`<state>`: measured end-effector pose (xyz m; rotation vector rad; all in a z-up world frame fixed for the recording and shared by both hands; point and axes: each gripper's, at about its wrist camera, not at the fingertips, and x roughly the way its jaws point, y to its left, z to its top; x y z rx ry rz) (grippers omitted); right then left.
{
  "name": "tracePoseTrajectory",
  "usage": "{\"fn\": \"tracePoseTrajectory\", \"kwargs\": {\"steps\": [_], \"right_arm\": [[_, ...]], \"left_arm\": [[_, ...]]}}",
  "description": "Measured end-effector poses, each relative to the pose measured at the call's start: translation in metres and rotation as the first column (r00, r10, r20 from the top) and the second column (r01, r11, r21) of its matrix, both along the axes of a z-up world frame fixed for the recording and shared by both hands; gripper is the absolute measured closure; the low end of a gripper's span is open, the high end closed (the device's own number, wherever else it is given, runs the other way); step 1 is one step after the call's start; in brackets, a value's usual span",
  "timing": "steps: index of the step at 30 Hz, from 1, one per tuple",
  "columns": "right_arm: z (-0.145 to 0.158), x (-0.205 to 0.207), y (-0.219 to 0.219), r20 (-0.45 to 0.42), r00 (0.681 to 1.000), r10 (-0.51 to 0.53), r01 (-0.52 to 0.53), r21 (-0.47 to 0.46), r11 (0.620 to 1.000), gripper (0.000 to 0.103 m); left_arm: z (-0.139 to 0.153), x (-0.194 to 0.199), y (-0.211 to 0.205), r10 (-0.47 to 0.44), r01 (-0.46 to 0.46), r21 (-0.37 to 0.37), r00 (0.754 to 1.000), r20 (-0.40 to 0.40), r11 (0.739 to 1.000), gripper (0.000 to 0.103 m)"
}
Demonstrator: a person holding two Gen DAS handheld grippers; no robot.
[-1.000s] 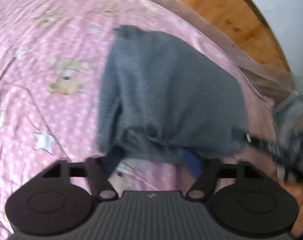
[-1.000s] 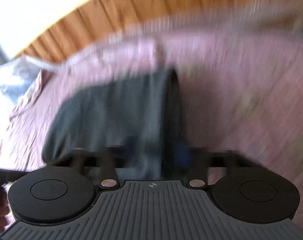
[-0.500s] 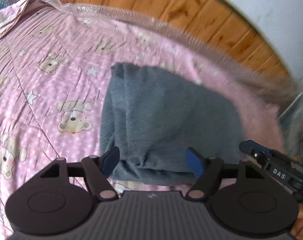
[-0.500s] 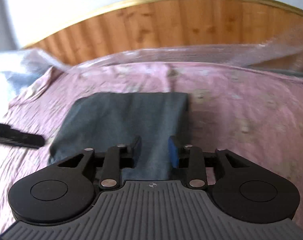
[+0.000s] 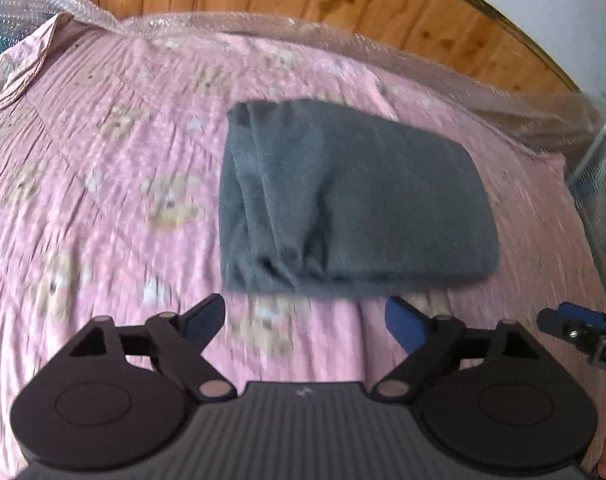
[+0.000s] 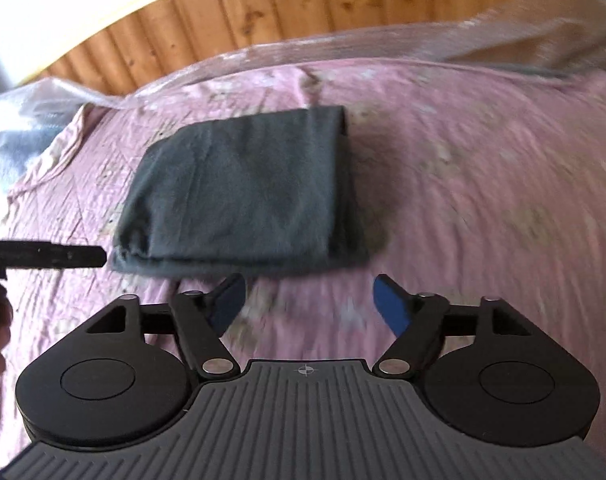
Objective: Fold clothes
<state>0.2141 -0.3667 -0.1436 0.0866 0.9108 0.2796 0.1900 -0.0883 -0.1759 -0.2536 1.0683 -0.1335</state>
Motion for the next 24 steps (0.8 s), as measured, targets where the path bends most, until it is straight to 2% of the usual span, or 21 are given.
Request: {"fn": "tracePoseTrajectory", "kwargs": {"steps": [1, 2, 7, 11, 18, 24], "right_arm": [[0.002, -0.014, -0.004, 0.000, 1.000, -0.023, 0.023, 0.001, 1.000, 0.017], [0.004, -0.027, -0.007, -0.003, 0.999, -0.045, 0.045, -0.002, 0.999, 0.015], [0.023, -0.088, -0.011, 0.007, 0.995, -0.102, 0.102, -0.041, 0.994, 0.014], [0.054, -0.124, -0.012, 0.063, 0.985, -0.163, 0.165, -0.030, 0.986, 0.011], [0.103, -0.151, 0.009, 0.147, 0.974, -0.171, 0.180, -0.053, 0.982, 0.008], [0.108, -0.156, 0.049, 0.180, 0.977, -0.113, 0.130, -0.090, 0.987, 0.008]], "left_arm": [[0.002, -0.004, -0.003, -0.010, 0.010, -0.010, 1.000, -0.001, 1.000, 0.013], [0.006, -0.008, -0.006, -0.018, 0.018, -0.019, 1.000, 0.007, 1.000, 0.013], [0.036, -0.038, -0.018, -0.048, 0.049, -0.016, 0.996, 0.075, 0.999, 0.000], [0.063, -0.063, -0.025, -0.070, 0.071, 0.000, 0.989, 0.132, 0.997, 0.000], [0.108, -0.107, -0.037, -0.111, 0.106, 0.031, 0.967, 0.230, 0.994, 0.000], [0.103, -0.140, -0.021, -0.063, 0.062, 0.012, 0.982, 0.176, 0.998, 0.000]]}}
